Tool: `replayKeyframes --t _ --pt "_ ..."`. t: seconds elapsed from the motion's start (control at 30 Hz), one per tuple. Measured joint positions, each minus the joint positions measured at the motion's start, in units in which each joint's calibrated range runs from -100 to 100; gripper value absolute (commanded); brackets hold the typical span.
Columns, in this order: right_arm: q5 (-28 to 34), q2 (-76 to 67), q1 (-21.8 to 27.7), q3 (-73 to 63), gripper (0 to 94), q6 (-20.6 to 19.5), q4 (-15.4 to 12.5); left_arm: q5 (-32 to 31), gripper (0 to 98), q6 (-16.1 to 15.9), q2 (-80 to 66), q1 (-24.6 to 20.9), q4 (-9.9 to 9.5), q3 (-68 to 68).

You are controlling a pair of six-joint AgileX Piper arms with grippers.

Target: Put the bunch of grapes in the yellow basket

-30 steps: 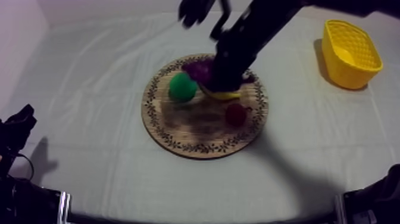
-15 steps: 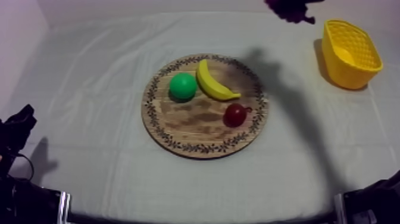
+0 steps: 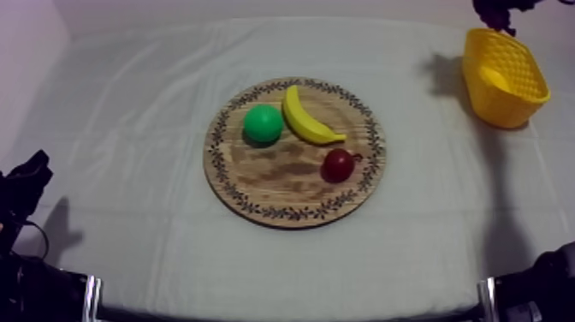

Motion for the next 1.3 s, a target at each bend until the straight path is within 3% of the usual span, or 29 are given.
replayKeyframes --t 0.2,0.4,0.57,0.83,1.03,1.3 --pt "-3.59 5.73 2.41 -0.21 51.6 -1.37 1.65 0.0 0.1 0.0 0.0 0.0 0.0 0.0" --pt "-4.91 9.45 3.05 -1.14 70.8 -3.21 3.64 0.0 0.1 0.0 0.0 0.0 0.0 0.0" --pt "-3.21 8.97 3.58 -0.68 73.8 -3.19 4.02 0.0 0.1 0.0 0.0 0.0 0.0 0.0" --pt "-0.68 -2.14 2.51 6.96 62.8 -2.88 2.38 0.0 0.1 0.0 0.0 0.0 0.0 0.0" --pt "0.94 -14.43 -0.19 15.35 48.2 -5.6 2.16 0.0 0.1 0.0 0.0 0.0 0.0 0.0" --pt "-0.99 -31.29 -2.14 28.61 25.7 -5.59 2.02 0.0 0.1 0.0 0.0 0.0 0.0 0.0"
